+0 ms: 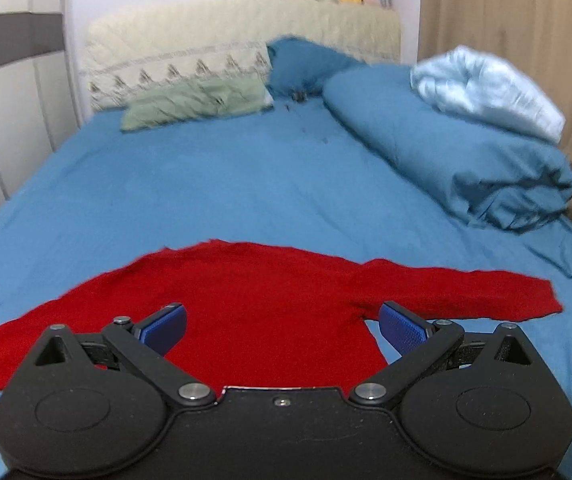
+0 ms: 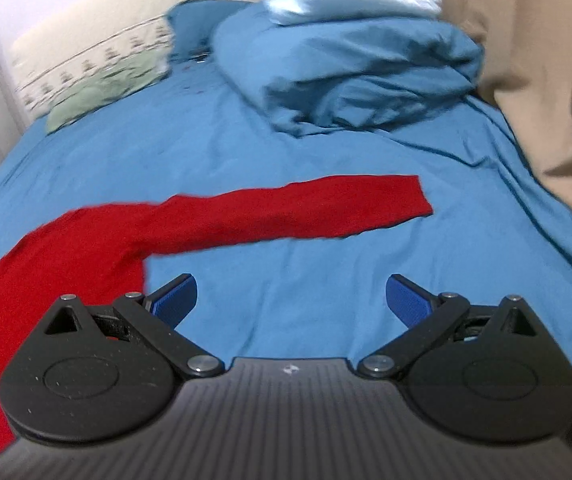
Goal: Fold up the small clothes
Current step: 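Grasp the red sweater's sleeve cuff with the right gripper and lift it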
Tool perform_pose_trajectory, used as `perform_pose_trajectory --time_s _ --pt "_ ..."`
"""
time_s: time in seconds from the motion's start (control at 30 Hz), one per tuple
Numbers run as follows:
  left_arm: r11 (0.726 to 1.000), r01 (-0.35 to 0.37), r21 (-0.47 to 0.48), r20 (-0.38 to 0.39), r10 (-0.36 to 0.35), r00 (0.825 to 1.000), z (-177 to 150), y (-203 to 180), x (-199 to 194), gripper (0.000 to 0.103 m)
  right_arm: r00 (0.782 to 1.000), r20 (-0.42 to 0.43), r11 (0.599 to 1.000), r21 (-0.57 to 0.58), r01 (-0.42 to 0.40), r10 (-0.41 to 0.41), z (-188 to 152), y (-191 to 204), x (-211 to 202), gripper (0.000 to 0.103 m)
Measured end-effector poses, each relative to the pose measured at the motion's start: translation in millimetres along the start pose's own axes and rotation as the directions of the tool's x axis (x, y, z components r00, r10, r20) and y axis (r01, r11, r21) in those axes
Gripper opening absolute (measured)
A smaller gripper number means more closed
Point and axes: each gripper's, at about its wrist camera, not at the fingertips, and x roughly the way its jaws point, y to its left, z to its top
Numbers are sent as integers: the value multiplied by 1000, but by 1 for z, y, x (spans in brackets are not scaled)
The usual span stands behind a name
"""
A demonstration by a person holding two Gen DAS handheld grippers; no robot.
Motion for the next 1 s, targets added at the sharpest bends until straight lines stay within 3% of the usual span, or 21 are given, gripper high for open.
perform_pose_trajectory --time_s 0.13,0.37,0.47,0.53,0.63,0.73,0.8,0.87,1.0 --pt "998 41 -42 -96 -44 994 7 -8 87 103 1000 0 991 130 -19 19 12 -42 65 103" --pt "1000 -2 -2 -197 2 980 -2 -26 204 103 1000 -6 980 196 30 -29 3 -87 159 103" --pt "1000 5 -10 -228 -8 974 -12 -31 235 103 999 2 976 215 43 -44 1 -97 187 88" --pt "1000 -2 -14 -240 -1 971 -18 -34 250 103 998 23 975 214 50 -57 1 -102 201 85" --pt "1000 -14 3 -211 14 977 -21 -40 261 103 993 72 976 203 73 -89 5 -104 214 75" --pt "1000 -11 17 -183 14 983 -24 -42 263 103 987 97 972 211 104 -126 10 -107 221 54" --pt "1000 -5 -1 -178 5 984 -23 -38 267 103 984 97 971 200 129 -150 14 -106 224 33" --pt "1000 4 -17 -175 -7 985 -24 -33 266 103 985 72 973 184 141 -156 19 -104 226 23" --pt "999 37 -19 -170 -40 985 -18 -31 265 103 991 58 981 160 112 -123 34 -93 217 20"
